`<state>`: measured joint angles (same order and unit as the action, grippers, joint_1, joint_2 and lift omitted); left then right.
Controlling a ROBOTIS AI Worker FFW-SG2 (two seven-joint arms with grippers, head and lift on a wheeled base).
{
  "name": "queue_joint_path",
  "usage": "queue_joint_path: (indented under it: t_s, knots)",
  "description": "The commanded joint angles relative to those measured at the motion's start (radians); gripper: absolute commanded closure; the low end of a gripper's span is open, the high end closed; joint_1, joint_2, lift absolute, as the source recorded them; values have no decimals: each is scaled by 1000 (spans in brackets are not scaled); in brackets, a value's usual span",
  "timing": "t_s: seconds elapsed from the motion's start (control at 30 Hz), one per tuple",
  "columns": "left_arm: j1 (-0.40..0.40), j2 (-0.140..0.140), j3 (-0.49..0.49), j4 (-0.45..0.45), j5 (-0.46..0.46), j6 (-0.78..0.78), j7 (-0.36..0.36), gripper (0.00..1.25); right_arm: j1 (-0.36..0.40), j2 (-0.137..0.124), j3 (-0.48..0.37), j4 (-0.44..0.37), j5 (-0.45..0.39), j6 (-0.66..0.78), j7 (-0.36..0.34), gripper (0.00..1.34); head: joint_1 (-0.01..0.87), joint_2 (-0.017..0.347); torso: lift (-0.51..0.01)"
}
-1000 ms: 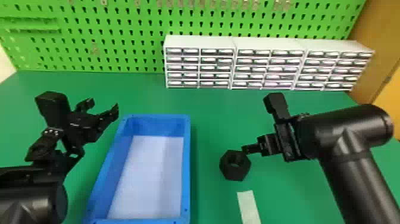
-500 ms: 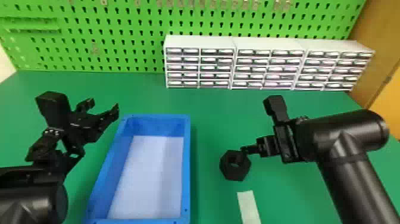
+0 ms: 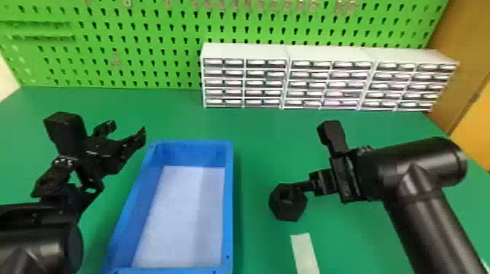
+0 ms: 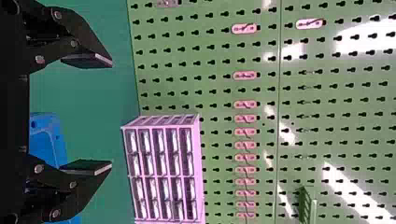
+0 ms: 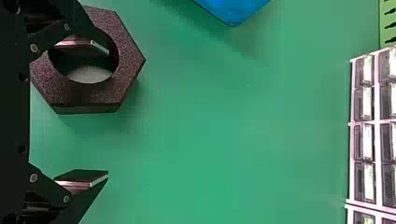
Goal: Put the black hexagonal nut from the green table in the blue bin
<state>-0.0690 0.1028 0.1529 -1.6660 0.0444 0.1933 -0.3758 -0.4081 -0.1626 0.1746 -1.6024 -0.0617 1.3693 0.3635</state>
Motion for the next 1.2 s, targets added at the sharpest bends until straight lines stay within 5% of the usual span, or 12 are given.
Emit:
queue_joint_path:
  t_s: [0.0, 1.17]
  knots:
    - [0, 0, -1, 0, 0, 0, 0, 478, -1, 0, 6, 10, -4, -3, 0, 352, 691, 9, -97]
    - [2, 0, -4, 0, 2, 0, 0, 478, 12, 0, 13, 58, -6, -39, 0, 352, 691, 9, -97]
